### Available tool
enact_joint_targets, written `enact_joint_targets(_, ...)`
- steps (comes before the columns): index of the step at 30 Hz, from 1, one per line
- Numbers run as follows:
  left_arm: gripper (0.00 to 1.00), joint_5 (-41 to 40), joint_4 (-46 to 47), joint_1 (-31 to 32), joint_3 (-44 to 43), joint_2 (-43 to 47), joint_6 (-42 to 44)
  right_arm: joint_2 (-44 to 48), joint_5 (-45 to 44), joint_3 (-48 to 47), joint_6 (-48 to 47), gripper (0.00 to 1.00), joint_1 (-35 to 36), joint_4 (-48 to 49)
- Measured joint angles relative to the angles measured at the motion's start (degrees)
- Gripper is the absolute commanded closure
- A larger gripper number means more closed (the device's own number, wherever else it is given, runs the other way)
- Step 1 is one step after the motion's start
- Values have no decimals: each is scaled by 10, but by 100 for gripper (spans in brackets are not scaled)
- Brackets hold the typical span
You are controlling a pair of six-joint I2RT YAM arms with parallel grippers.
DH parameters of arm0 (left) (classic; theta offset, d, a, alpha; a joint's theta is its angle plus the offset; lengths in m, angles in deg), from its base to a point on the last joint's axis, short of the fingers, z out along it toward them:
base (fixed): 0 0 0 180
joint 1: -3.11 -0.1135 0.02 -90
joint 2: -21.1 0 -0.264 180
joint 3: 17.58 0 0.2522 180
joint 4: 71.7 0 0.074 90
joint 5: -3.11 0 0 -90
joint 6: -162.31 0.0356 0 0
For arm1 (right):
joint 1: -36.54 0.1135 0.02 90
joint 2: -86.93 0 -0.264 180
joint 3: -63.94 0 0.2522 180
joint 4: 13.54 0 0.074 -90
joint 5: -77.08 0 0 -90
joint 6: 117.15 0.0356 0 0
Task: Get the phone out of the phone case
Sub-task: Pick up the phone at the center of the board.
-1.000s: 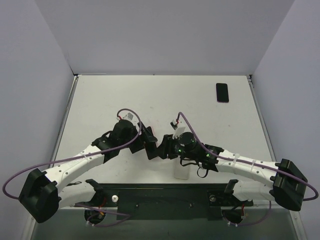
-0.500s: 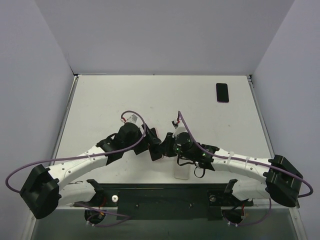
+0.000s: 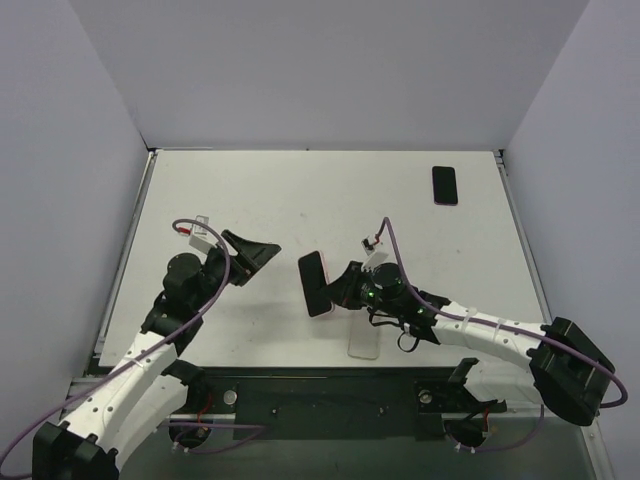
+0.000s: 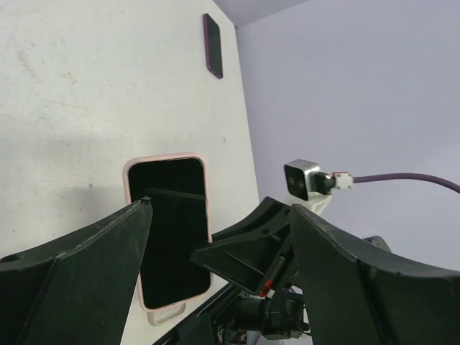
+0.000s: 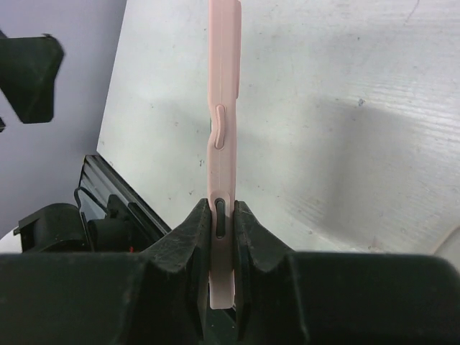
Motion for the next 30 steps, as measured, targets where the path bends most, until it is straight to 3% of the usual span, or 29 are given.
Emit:
enact_joint_targets(7, 13, 76, 50, -38, 21, -2, -8, 32, 63, 15, 36, 100, -49, 25)
enact_joint_targets(15, 9, 179, 265, -50, 97, -57, -78, 84, 161, 28, 105, 100, -116, 130)
enact_joint_targets(22, 23, 221, 462, 21, 94, -130, -123, 84, 222, 37, 153, 100, -114, 210)
enact_joint_targets(25, 42, 224, 483, 39, 81, -140, -126, 84, 236, 37, 171, 100, -111, 245)
enact_joint_targets(30, 46, 223, 501, 41, 67, -142, -124, 83, 254, 37, 182, 100, -105, 266)
